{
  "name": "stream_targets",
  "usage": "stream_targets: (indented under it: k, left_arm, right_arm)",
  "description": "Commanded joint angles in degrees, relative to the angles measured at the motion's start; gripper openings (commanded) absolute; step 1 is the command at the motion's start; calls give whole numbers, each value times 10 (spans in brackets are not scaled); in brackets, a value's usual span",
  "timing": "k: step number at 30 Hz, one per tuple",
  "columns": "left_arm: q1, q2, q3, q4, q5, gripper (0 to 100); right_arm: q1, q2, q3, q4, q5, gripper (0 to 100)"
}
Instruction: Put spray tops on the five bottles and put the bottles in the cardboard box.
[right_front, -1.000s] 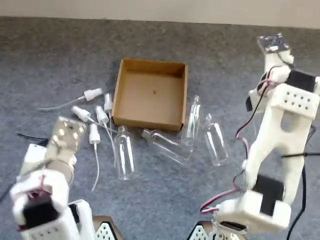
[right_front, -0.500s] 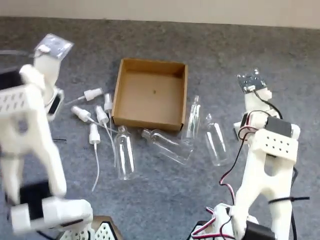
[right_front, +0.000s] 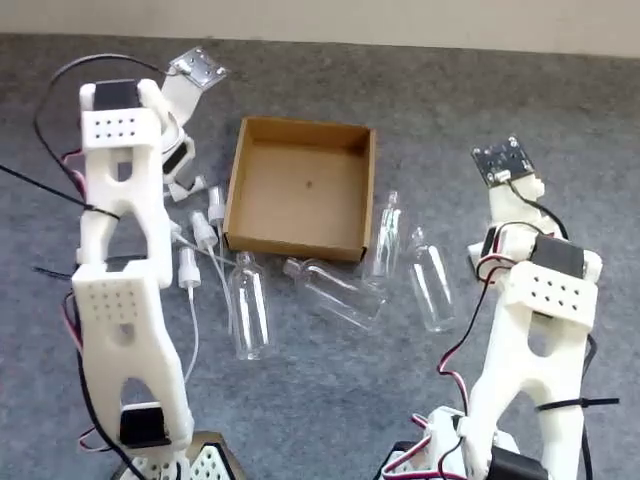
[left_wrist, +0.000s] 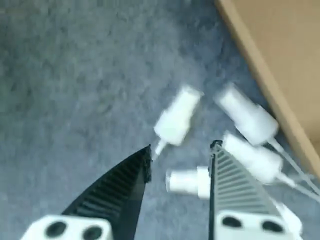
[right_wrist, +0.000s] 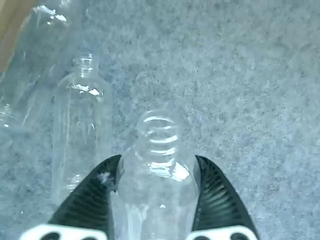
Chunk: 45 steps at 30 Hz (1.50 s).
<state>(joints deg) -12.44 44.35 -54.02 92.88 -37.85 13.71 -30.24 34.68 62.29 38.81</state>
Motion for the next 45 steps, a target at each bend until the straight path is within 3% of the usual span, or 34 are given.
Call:
stream_targets:
  k: [1,14,20,24,34,37,41,45]
  left_arm:
    - [12,87,-145,-10,-26,191]
    - [9,285,-316,-14,-32,197]
    - [7,312,-367,-10,-27,27]
    - [0,305,-416,17,6,18]
    - [-20,33,-403,79,89,18]
    - [-26,-65,-383,83,136,18]
    - [-29,-227,-228,84,185,18]
    - [-18,-424,-7,80,196,18]
  right_arm:
    - [-3,-23,-2,-9,18,3]
    - [-41,-23,-1,-3,16,3]
    - [-43,-24,-1,0,16,3]
    - [-43,-24,-2,-1,16,3]
    - [-88,-25,-51,-40,13,3]
    - [-124,-25,-75,-67,-73,3]
    - [-196,-27,-118,-73,-198,3]
    - [-286,-68,-123,-144,-253,3]
